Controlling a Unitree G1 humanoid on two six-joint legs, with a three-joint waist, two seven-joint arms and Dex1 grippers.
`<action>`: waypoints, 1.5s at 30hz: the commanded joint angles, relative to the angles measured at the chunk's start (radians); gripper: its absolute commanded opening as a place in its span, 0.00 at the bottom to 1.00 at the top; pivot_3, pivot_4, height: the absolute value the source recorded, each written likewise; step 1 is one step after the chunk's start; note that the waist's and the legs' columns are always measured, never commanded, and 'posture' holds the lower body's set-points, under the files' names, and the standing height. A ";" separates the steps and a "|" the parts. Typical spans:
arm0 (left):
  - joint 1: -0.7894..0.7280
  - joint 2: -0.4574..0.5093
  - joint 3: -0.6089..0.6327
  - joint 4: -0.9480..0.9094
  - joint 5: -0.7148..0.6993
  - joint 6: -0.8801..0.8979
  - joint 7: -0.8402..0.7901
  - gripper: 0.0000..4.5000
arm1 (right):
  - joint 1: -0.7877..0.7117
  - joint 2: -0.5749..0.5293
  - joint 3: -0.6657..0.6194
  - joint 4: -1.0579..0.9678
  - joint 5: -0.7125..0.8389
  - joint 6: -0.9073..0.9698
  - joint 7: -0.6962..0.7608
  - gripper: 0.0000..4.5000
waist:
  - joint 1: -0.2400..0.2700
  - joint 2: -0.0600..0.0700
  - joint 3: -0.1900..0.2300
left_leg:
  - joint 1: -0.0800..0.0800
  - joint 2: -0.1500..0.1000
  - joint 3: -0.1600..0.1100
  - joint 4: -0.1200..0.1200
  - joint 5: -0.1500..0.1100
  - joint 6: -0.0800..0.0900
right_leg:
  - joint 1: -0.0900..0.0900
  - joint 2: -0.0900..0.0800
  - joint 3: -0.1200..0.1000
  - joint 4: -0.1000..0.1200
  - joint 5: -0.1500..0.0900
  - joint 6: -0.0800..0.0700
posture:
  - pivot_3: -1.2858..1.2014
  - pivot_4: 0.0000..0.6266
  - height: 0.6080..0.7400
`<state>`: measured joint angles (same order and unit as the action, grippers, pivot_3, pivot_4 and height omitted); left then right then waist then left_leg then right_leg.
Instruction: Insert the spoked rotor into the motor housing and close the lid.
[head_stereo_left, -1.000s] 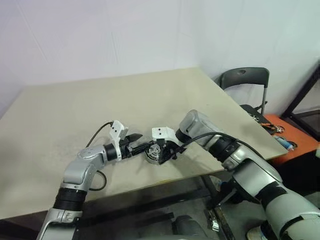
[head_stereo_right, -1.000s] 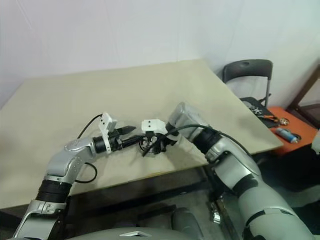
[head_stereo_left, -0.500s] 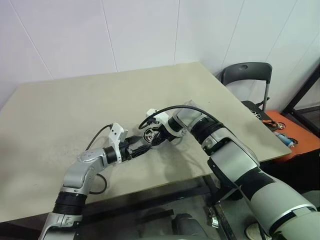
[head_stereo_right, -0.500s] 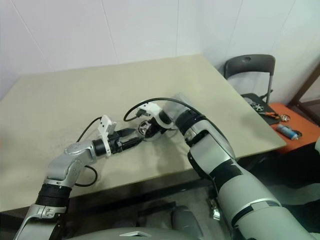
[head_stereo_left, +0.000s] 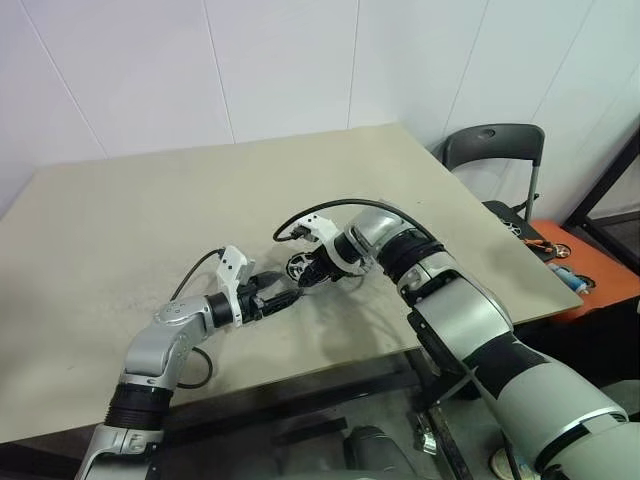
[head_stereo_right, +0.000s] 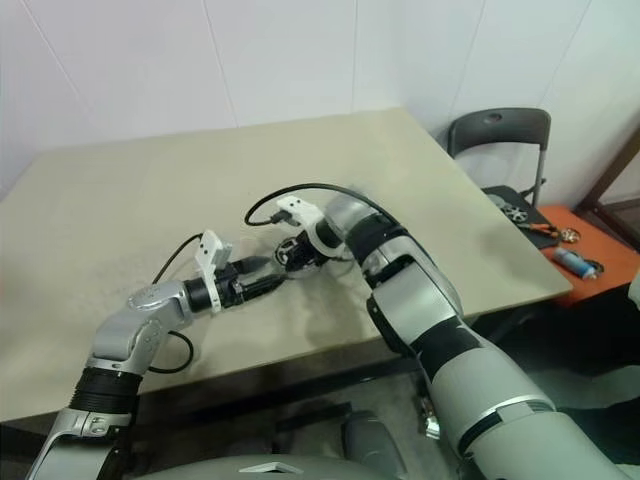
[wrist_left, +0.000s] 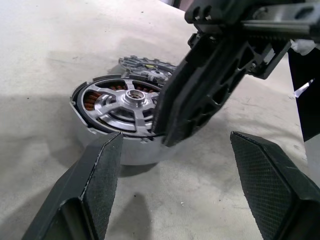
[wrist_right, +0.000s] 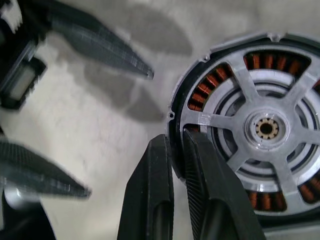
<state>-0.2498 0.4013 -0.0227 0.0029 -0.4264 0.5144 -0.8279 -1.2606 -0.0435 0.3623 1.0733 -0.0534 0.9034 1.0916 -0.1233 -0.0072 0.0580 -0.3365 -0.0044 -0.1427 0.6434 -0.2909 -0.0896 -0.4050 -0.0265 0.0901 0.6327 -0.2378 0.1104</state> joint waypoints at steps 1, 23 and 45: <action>-0.021 -0.001 0.008 -0.025 -0.007 -0.012 0.001 0.81 | -0.020 0.001 -0.021 0.016 -0.021 -0.052 -0.083 0.18 | 0.000 0.000 0.000 | 0.000 0.000 0.000 0.000 0.000 0.000 | 0.000 0.000 0.000 0.000 0.000 0.000 | 0.52 0.00 1.00; -0.035 0.010 0.012 -0.048 -0.017 0.029 0.003 0.81 | 0.368 -0.359 -0.096 -1.036 0.257 0.233 0.256 0.38 | 0.029 0.002 0.001 | -0.003 0.000 0.000 -0.002 0.000 0.000 | -0.003 -0.001 0.000 -0.003 0.000 0.004 | 0.52 0.00 1.00; -0.138 0.006 -0.016 0.047 0.020 0.023 -0.003 0.81 | 0.802 0.263 -1.020 -1.522 0.343 0.711 -0.712 0.38 | 0.064 0.004 0.002 | -0.001 -0.001 0.005 -0.008 0.000 0.000 | -0.004 -0.001 0.003 -0.005 -0.002 0.001 | 0.52 0.00 1.00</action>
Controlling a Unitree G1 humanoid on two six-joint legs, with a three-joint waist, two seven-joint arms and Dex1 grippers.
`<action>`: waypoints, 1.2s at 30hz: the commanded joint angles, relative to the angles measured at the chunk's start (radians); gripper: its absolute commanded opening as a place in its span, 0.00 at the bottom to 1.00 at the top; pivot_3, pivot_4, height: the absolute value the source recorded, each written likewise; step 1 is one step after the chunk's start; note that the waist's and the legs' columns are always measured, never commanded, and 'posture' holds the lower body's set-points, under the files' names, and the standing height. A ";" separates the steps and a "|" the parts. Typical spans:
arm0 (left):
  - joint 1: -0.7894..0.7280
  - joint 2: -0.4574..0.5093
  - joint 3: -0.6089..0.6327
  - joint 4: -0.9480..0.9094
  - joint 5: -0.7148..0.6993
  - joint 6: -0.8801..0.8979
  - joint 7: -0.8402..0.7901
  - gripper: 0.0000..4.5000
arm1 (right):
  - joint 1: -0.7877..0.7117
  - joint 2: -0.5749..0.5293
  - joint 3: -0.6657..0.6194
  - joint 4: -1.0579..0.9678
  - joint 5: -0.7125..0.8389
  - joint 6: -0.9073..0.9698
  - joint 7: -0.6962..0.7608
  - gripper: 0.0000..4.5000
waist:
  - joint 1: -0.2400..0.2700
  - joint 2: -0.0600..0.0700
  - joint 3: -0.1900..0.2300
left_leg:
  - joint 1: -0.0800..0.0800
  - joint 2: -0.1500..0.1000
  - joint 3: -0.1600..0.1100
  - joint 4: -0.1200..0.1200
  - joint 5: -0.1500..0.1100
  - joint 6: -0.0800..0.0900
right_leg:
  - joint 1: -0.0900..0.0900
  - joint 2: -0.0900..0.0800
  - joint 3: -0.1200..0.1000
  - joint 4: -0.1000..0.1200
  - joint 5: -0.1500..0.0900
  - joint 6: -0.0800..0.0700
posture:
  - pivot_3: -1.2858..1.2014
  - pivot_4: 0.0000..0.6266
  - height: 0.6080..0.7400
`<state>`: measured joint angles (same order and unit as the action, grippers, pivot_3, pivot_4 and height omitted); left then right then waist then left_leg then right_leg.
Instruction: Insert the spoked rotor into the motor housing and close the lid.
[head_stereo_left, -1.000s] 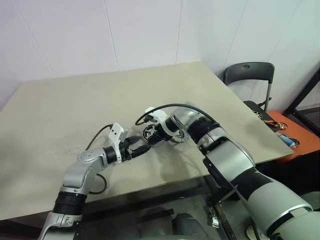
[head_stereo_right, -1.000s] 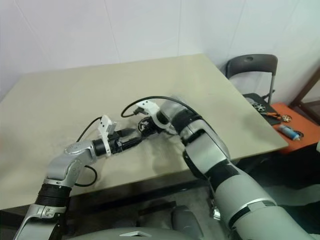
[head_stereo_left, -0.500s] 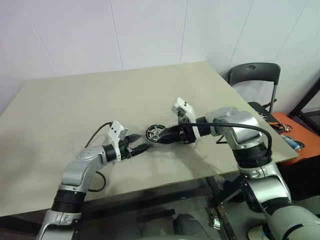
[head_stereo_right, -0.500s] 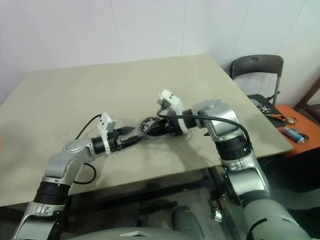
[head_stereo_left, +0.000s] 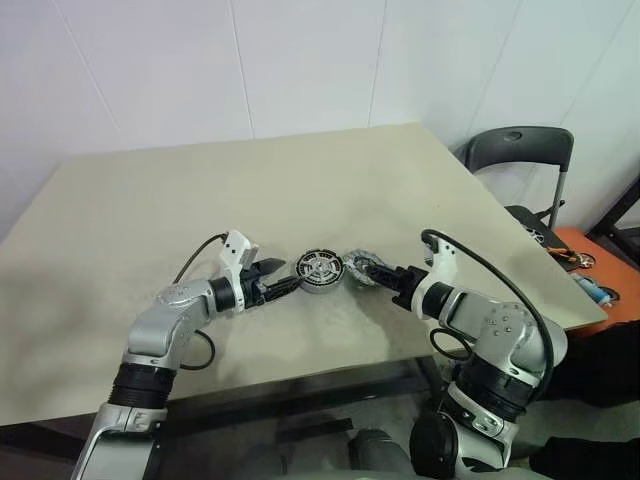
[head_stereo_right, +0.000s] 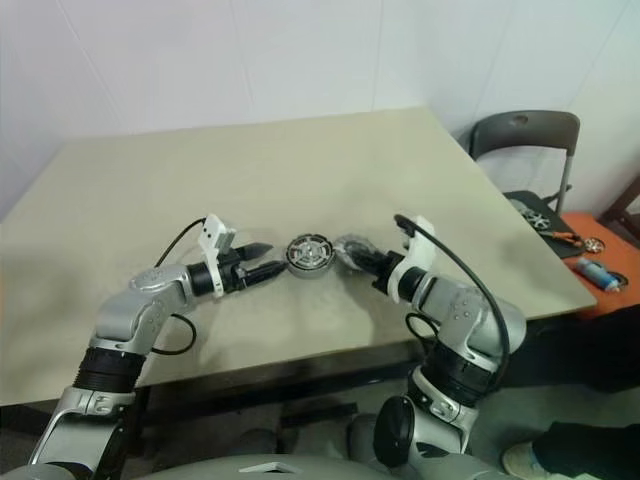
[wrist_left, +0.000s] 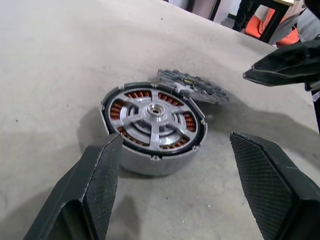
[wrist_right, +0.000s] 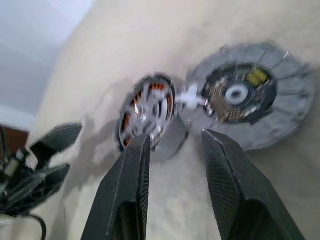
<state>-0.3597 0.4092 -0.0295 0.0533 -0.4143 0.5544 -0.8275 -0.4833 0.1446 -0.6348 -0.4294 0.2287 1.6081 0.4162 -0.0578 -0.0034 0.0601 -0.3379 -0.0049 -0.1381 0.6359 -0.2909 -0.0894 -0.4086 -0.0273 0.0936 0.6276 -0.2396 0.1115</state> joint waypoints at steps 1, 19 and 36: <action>-0.031 -0.002 -0.008 0.000 0.008 -0.016 -0.004 0.81 | 0.031 0.083 -0.033 -0.009 0.082 0.006 -0.048 0.38 | -0.004 0.000 0.000 | 0.000 0.000 0.000 -0.001 0.000 0.000 | 0.000 0.000 0.000 -0.001 0.000 0.000 | 0.52 0.00 1.00; -0.042 0.036 0.000 0.003 0.005 0.002 -0.024 0.81 | -0.083 0.252 -0.273 0.289 0.245 -0.153 -0.352 0.38 | -0.018 -0.001 -0.001 | 0.003 0.000 0.001 -0.004 0.000 0.000 | 0.002 0.000 0.001 -0.003 -0.001 -0.003 | 0.52 0.00 1.00; -0.023 0.040 -0.003 0.031 0.019 -0.031 -0.021 0.81 | -0.071 0.231 -0.073 0.443 0.558 -0.242 -0.568 0.38 | -0.049 0.000 0.000 | 0.000 0.002 0.001 -0.008 0.000 0.001 | -0.001 0.002 0.002 -0.007 0.001 0.000 | 0.52 0.00 1.00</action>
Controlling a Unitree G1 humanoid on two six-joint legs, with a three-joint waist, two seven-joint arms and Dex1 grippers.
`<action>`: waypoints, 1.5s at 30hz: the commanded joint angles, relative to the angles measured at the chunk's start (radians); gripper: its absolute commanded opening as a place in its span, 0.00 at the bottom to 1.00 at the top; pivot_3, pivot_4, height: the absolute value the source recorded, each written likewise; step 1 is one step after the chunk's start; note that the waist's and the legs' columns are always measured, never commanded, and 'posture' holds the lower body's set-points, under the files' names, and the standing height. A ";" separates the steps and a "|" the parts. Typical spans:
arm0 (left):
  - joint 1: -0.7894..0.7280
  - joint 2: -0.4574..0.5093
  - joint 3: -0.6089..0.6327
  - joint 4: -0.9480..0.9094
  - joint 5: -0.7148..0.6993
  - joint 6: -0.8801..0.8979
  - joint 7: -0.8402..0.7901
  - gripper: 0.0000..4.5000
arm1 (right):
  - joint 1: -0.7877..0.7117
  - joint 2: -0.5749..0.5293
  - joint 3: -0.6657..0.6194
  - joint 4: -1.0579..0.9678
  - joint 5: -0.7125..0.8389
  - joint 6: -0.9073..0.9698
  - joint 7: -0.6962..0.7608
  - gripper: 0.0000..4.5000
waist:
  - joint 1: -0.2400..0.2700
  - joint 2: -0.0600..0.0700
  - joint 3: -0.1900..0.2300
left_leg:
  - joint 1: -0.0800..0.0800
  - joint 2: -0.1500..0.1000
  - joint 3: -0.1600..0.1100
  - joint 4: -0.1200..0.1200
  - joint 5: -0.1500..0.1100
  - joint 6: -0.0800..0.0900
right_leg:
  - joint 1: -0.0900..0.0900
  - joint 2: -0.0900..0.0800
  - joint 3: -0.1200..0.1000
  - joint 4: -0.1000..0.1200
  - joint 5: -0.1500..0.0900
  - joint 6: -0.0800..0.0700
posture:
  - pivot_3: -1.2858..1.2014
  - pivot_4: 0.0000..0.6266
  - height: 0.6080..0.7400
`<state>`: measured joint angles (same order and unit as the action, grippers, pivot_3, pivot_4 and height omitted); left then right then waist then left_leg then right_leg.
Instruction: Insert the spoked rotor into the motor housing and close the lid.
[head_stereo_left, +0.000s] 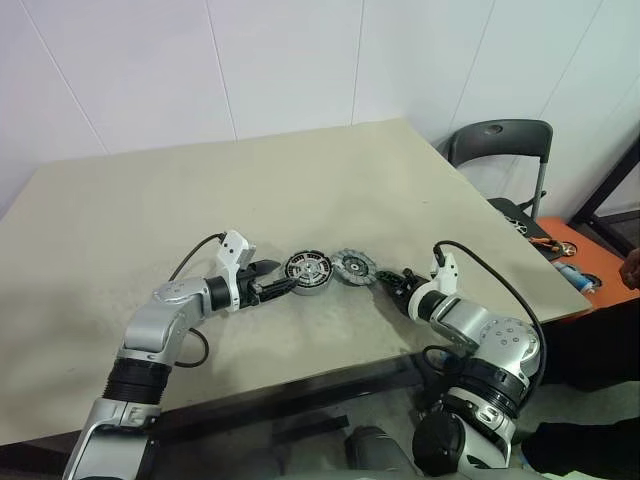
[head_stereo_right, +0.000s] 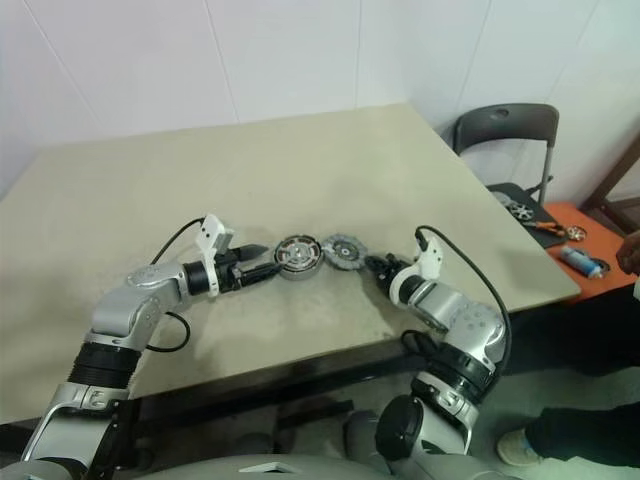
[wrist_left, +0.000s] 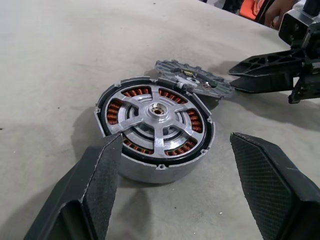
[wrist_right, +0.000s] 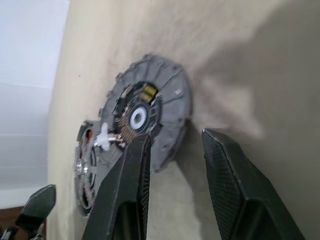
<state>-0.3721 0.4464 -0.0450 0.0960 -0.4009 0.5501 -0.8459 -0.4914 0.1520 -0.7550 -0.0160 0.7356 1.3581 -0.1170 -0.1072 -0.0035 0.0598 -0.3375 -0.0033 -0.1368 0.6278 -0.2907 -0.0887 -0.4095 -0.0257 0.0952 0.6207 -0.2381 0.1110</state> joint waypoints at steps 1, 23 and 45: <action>-0.008 0.003 0.012 -0.013 0.006 -0.028 -0.002 0.81 | -0.060 0.219 0.057 0.042 0.063 0.004 -0.048 0.38 | 0.001 0.000 0.000 | 0.000 0.000 0.000 0.000 0.000 0.000 | 0.000 0.000 0.000 0.000 0.000 0.000 | 0.52 0.00 1.00; 0.013 -0.008 0.000 -0.017 0.017 -0.049 0.016 0.81 | 0.075 0.055 0.376 -0.050 0.222 -0.159 0.039 0.03 | -0.020 0.001 0.001 | 0.000 0.001 0.000 0.000 0.000 0.000 | 0.000 0.001 0.001 0.000 0.000 -0.001 | 0.52 0.00 1.00; 0.042 -0.017 0.018 -0.033 0.025 -0.045 0.020 0.81 | 0.054 -0.294 0.770 0.062 -0.167 -0.236 0.277 0.03 | -0.008 0.001 0.001 | -0.001 0.000 0.001 -0.001 -0.001 0.001 | -0.001 0.000 0.001 -0.003 0.000 0.001 | 0.52 0.00 1.00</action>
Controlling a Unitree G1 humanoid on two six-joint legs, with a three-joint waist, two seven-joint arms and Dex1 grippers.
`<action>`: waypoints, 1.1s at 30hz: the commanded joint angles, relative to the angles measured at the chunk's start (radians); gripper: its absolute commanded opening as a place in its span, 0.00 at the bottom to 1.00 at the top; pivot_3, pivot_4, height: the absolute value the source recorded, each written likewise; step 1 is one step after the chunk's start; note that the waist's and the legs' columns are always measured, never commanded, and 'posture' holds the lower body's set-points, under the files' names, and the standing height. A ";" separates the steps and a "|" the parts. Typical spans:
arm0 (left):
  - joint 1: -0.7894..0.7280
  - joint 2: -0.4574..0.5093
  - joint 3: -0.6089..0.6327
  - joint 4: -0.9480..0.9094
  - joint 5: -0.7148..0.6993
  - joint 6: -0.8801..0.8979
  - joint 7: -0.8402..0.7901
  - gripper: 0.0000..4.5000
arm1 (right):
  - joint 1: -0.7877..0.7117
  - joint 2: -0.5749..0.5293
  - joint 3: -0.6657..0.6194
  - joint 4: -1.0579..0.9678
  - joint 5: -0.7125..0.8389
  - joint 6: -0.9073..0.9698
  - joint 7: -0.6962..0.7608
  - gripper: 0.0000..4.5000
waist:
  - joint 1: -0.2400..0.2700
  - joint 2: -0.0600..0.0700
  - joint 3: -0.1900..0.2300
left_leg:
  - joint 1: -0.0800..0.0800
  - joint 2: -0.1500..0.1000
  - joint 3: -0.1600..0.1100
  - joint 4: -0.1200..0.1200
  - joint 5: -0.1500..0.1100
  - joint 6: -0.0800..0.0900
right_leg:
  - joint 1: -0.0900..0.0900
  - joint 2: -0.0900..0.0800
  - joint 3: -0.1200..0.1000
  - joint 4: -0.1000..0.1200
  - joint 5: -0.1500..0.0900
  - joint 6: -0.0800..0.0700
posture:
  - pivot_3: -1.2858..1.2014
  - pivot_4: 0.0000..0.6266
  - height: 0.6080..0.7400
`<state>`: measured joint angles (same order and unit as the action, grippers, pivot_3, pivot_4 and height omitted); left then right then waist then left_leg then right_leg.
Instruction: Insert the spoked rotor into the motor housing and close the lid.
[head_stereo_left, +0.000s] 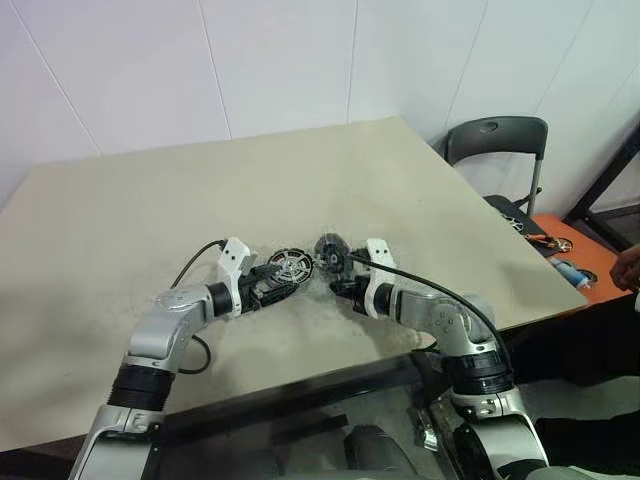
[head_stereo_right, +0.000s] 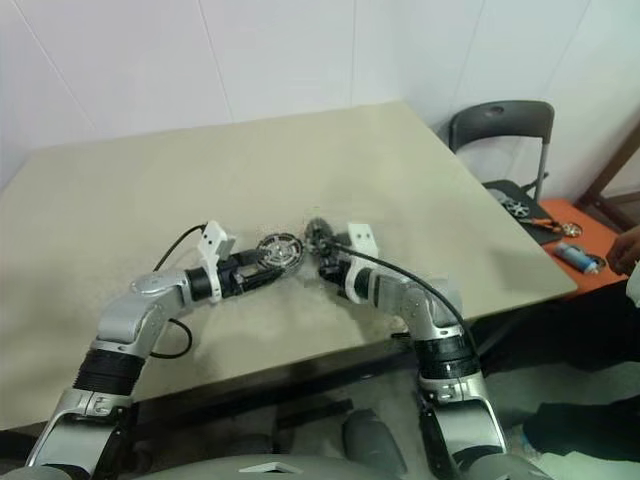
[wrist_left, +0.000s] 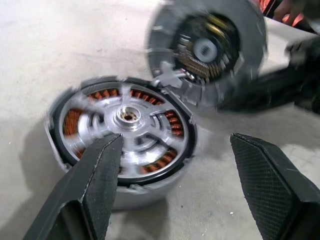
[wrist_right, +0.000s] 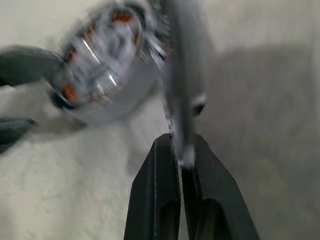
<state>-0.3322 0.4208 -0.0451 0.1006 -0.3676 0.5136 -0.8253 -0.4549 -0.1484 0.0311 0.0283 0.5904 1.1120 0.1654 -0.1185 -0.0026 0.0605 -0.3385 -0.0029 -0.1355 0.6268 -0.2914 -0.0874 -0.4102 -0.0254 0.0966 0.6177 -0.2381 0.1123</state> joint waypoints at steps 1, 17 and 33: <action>0.003 0.010 0.018 -0.038 -0.008 -0.008 0.000 0.81 | 0.031 0.010 -0.017 0.017 -0.027 0.013 -0.009 0.03 | 0.008 0.000 0.000 | 0.000 0.000 0.000 0.000 0.000 0.000 | 0.000 0.000 0.000 0.000 0.000 0.000 | 0.52 0.00 1.00; -0.039 0.003 0.013 0.008 -0.004 -0.019 -0.006 0.81 | 0.078 0.099 -0.322 -0.119 0.239 0.127 0.062 0.03 | 0.026 -0.002 -0.001 | 0.000 0.000 0.000 0.002 0.000 0.000 | 0.002 0.000 -0.001 -0.001 0.000 0.000 | 0.52 0.00 1.00; -0.026 -0.010 0.005 -0.011 0.001 -0.010 0.006 0.81 | 0.091 0.165 -0.378 0.008 0.174 -0.015 -0.061 0.03 | 0.022 -0.003 -0.002 | 0.001 0.000 0.000 0.004 0.000 0.000 | 0.004 0.000 0.000 0.000 -0.001 -0.001 | 0.52 0.00 1.00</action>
<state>-0.3511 0.4081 -0.0470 0.1170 -0.3668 0.5126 -0.8235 -0.3452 0.0077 -0.3006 -0.0121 0.7701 1.1518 0.1345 -0.0969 -0.0060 0.0585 -0.3369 -0.0031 -0.1355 0.6322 -0.2916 -0.0873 -0.4053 -0.0254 0.0963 0.6171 -0.2388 0.1107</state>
